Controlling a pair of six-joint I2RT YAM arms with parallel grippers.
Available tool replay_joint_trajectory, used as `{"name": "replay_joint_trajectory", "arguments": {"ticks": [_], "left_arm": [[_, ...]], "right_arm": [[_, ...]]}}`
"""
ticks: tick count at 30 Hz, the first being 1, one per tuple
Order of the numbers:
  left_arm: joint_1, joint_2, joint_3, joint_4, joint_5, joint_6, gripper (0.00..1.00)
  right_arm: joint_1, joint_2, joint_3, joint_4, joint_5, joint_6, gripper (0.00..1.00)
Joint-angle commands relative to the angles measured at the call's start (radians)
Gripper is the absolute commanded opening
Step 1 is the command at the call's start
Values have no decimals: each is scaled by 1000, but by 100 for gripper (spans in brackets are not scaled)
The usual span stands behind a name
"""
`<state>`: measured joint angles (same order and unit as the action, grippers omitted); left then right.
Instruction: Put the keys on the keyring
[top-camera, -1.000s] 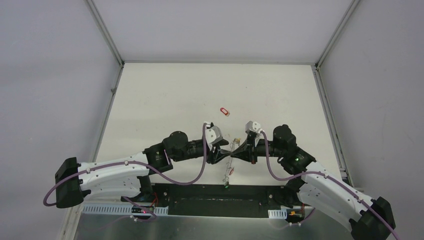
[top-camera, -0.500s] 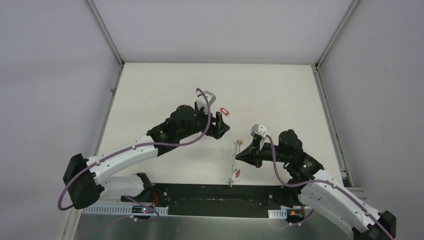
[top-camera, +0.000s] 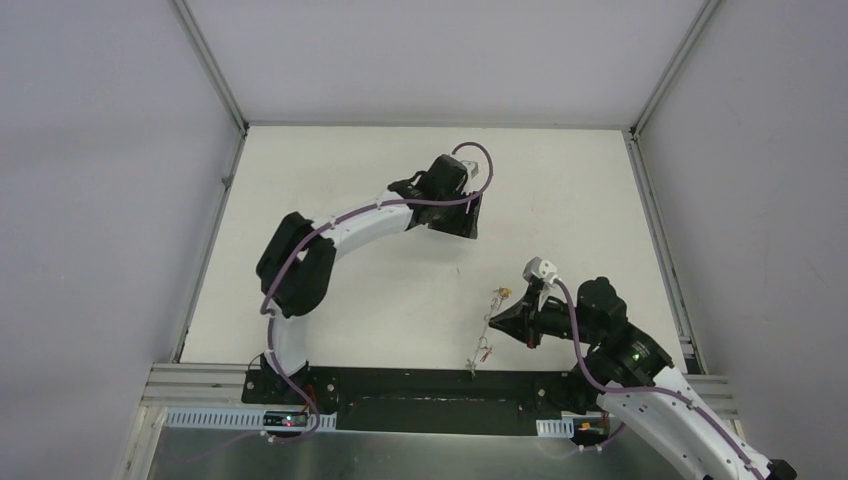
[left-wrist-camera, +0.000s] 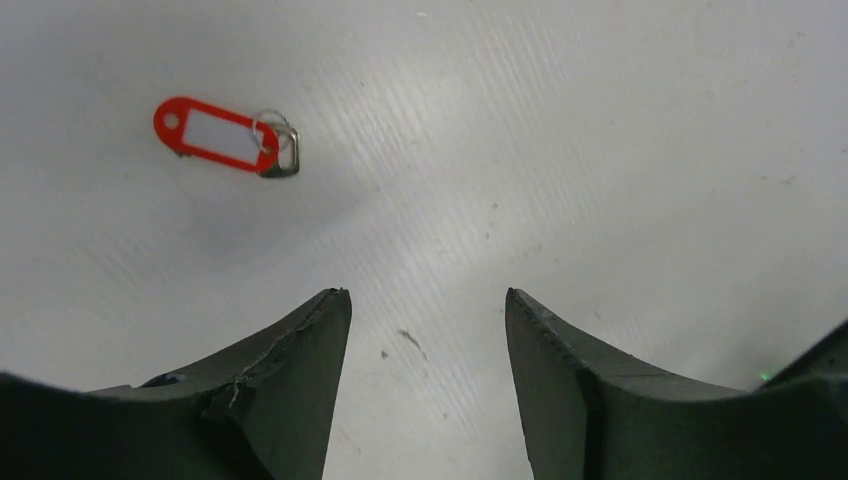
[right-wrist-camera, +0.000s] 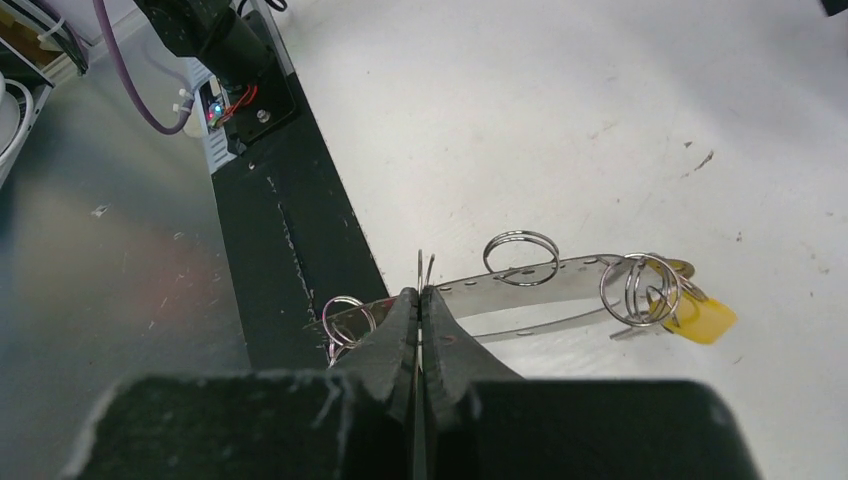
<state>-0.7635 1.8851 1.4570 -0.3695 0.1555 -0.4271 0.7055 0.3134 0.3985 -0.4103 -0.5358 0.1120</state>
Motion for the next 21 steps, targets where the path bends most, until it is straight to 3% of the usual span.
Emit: {"name": "replay_joint_trajectory", "arguments": {"ticks": [1,7,21], "left_arm": [[15,149,215,-179,-4,80,60],[49,281,346,-198,-26,135,51],[84,393,462,-194,-104,202,46]], "right_arm": [[0,11,65,-18,0,21,0],[0,30,80,-39,-15,10,0],[0,15,76,-46,-12,16,0]]}}
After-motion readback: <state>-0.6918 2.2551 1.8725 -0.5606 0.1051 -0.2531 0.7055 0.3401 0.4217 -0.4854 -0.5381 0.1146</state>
